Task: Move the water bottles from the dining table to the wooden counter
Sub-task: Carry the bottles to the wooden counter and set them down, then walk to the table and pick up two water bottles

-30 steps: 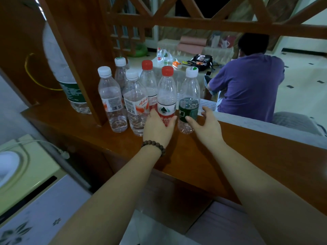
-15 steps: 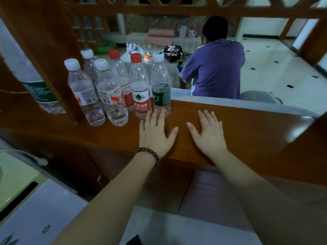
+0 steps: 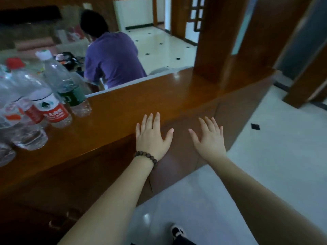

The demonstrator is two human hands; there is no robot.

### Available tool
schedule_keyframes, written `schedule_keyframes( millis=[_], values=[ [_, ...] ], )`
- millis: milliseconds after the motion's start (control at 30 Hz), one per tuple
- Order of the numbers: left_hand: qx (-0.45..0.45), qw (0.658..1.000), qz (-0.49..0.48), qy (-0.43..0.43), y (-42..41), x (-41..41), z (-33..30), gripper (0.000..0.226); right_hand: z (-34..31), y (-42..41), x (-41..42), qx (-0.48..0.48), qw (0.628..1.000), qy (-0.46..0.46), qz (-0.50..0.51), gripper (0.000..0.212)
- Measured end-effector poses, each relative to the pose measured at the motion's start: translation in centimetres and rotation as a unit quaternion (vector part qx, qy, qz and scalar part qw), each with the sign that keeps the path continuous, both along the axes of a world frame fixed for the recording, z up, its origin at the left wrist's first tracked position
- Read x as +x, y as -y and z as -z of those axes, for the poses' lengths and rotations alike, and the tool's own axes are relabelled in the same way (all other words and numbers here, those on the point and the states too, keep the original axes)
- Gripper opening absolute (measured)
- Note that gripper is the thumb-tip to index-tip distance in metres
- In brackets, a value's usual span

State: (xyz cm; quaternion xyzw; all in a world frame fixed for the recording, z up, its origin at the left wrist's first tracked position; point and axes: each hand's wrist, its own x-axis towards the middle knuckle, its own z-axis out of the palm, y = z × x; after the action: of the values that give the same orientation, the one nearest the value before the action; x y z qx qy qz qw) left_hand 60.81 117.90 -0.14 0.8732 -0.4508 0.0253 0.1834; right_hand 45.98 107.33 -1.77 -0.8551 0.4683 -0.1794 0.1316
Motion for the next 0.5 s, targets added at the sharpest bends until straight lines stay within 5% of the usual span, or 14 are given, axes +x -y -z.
schedule_keyframes(
  millis=[233,500],
  values=[
    [0.023,0.980,0.199,-0.011,3.8,-12.9,1.6,0.073,2.0,-3.0,-17.5,0.037,0.975,0.000,0.220,0.066],
    [0.040,0.905,0.422,-0.026,5.8,-32.4,2.8,0.073,3.5,-11.3,-37.4,0.067,0.887,0.006,0.458,0.063]
  ],
)
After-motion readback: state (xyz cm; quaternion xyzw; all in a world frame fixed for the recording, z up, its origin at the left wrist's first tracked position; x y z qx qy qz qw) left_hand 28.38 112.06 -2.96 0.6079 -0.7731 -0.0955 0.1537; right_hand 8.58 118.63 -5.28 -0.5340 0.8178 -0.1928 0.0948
